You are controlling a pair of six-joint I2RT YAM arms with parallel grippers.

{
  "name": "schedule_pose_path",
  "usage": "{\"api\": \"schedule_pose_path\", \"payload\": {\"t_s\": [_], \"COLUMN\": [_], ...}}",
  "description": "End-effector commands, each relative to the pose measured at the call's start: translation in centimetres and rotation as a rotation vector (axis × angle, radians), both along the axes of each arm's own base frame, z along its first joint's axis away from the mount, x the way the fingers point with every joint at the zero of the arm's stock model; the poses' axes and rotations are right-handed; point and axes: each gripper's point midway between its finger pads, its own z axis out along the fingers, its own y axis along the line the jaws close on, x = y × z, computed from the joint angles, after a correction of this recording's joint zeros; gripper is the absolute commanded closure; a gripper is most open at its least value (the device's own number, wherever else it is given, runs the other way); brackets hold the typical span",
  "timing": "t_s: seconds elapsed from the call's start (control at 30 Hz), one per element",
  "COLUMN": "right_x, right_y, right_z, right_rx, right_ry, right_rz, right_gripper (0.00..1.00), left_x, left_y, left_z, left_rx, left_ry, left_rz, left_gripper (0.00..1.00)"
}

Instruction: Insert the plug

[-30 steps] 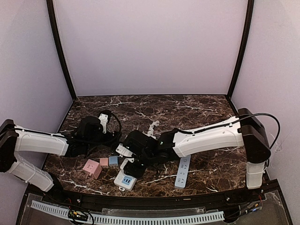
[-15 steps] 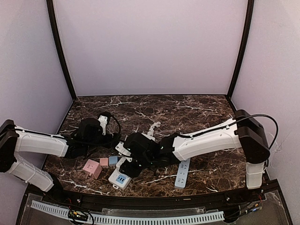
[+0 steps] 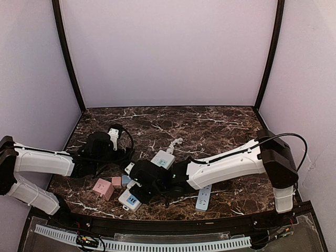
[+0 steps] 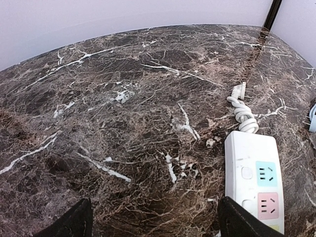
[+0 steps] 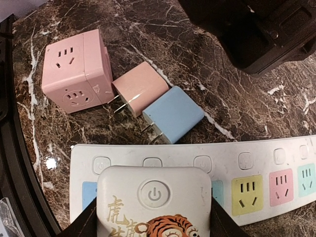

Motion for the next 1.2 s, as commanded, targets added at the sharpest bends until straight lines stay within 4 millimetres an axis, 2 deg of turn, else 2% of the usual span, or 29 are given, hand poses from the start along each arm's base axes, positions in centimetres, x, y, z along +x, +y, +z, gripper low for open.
{"api": "schedule_pose_path", "payload": {"t_s": [0.0,0.13,0.2,0.3,0.4,0.5,0.7,0.77,0.93,1.13,1.17], "right_x": [-6.4,-6.4,-6.1,-5.7,-5.1,-4.8,-3.8,-3.2,-2.5,-2.2,-2.0], "right_y": [-19.7,-20.0,-20.1,-18.7,-16.7,-15.1,-12.7,-11.6,-9.3,-10.0,-10.2], "right_z": [-18.1,-19.2,-19.1,-17.9,-15.8,-13.6,-9.3,-7.5,-3.8,-0.7,0.4], "right_rx": [-0.817,-0.825,-0.822,-0.776,-0.708,-0.647,-0.551,-0.507,-0.396,-0.299,-0.269], "right_ry": [0.302,0.326,0.321,0.303,0.277,0.253,0.176,0.138,0.093,0.067,0.058], "right_rz": [-0.032,-0.027,-0.033,-0.03,-0.026,-0.017,-0.024,-0.033,-0.034,-0.069,-0.08], "right_gripper": [1.0,1.0,1.0,1.0,0.99,0.79,0.31,0.2,0.02,0.01,0.01], "left_x": [-0.5,-0.6,-0.8,-1.3,-1.9,-2.6,-4.0,-4.6,-5.9,-7.0,-7.1], "left_y": [0.4,0.7,0.9,1.2,1.5,2.1,3.0,3.0,2.1,1.0,0.7], "left_z": [-0.5,-0.9,-1.2,-1.8,-2.4,-2.8,-3.4,-4.0,-5.1,-5.6,-5.6], "left_rx": [0.005,0.005,0.0,-0.009,-0.03,-0.032,-0.079,-0.104,-0.096,-0.049,-0.045], "left_ry": [0.014,0.027,0.04,0.072,0.116,0.16,0.228,0.244,0.285,0.311,0.312], "left_rz": [0.008,0.017,0.027,0.043,0.058,0.081,0.138,0.146,0.123,0.099,0.091], "left_gripper": [0.13,0.13,0.13,0.13,0.13,0.14,0.17,0.17,0.19,0.19,0.19]}}
